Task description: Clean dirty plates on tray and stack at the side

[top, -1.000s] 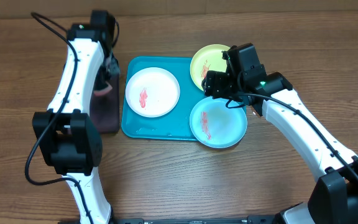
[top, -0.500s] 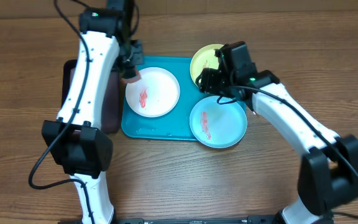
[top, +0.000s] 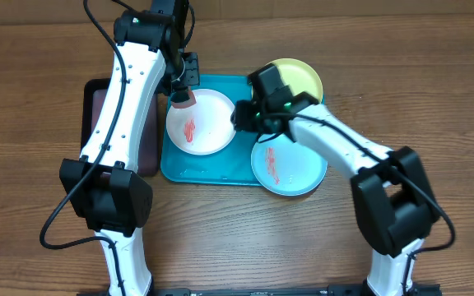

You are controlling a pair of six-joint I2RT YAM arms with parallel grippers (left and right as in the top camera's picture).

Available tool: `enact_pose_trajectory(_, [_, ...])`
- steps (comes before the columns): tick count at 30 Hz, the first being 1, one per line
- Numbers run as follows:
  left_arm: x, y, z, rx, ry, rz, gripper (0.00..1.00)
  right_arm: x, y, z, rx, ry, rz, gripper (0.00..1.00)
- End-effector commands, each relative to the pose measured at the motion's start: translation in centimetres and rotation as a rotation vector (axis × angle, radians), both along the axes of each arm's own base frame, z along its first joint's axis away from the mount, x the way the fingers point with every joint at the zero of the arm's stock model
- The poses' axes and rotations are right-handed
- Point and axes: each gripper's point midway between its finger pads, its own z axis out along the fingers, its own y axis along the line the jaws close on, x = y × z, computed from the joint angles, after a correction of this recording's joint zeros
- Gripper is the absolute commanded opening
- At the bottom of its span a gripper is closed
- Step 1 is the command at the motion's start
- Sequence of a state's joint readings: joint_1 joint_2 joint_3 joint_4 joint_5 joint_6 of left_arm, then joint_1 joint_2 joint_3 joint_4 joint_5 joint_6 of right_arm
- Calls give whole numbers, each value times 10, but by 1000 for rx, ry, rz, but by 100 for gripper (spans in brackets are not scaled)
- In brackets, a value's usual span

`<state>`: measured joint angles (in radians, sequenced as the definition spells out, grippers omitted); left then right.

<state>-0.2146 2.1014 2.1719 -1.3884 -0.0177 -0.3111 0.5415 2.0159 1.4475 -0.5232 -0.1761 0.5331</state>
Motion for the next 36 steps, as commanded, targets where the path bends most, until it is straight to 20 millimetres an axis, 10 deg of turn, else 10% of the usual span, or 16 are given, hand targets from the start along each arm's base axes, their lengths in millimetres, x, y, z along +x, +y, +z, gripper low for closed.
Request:
enact_pose_trajectory(1, [2,-2,20,-22,-54,8,4,12,-6,-13,-87,-38,-71,50])
enact_pose_trajectory(16, [4,-3,15,-21,-53,6,4,21,18,-31,-81,-104,-42,42])
enact_pose_trajectory(36, [-8,-1,-85,6,56,-13,4,9,-2,-57,-111,25,-116,4])
